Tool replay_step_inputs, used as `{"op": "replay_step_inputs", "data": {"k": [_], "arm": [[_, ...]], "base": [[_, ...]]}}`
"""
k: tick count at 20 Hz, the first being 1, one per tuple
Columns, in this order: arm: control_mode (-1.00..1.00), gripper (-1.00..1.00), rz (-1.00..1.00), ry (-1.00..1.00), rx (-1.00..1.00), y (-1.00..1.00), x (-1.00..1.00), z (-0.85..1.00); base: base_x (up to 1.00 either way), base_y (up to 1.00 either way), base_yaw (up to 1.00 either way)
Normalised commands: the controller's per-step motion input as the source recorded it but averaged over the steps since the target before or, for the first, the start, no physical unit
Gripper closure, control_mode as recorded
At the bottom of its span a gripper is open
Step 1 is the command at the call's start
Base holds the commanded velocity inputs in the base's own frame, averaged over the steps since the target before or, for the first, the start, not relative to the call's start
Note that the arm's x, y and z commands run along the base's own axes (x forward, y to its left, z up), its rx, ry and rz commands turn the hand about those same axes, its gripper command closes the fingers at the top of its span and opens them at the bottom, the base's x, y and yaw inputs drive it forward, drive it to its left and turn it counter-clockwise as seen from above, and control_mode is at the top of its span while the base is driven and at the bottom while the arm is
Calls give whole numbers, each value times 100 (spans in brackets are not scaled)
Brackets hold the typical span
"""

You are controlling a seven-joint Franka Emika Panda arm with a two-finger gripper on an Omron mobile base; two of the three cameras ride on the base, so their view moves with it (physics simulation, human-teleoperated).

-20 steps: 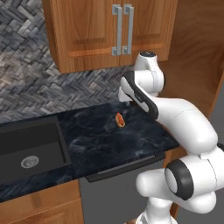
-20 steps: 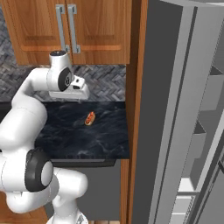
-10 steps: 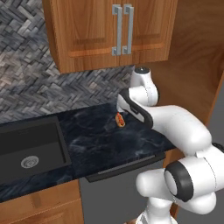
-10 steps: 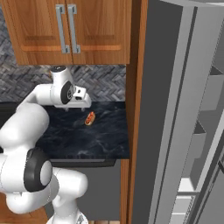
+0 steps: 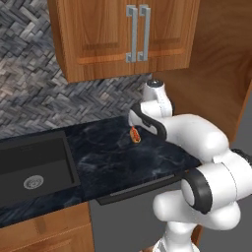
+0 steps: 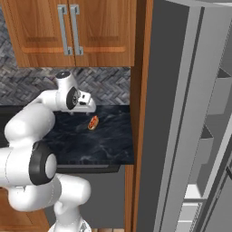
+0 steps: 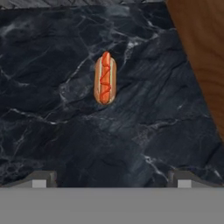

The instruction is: Store the hot dog in the freezer for long-term storage. Close the freezer door after placing the cooked food.

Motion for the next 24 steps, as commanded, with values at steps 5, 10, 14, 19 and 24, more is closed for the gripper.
{"op": "replay_step_inputs", "data": {"k": [5, 10, 14, 19, 24], "arm": [[-100, -100, -6, 1, 1, 3, 47, 0], [-100, -100, -1, 2, 6, 0, 32, -7], [-100, -100, 0, 1, 7, 0, 34, -19], [-100, -100, 0, 0, 0, 0, 24, -15], [-100, -100, 0, 0, 0, 0, 19, -28]], "base": [[0, 0, 0], [0, 0, 0], [0, 0, 0], [0, 0, 0], [0, 0, 0]]}}
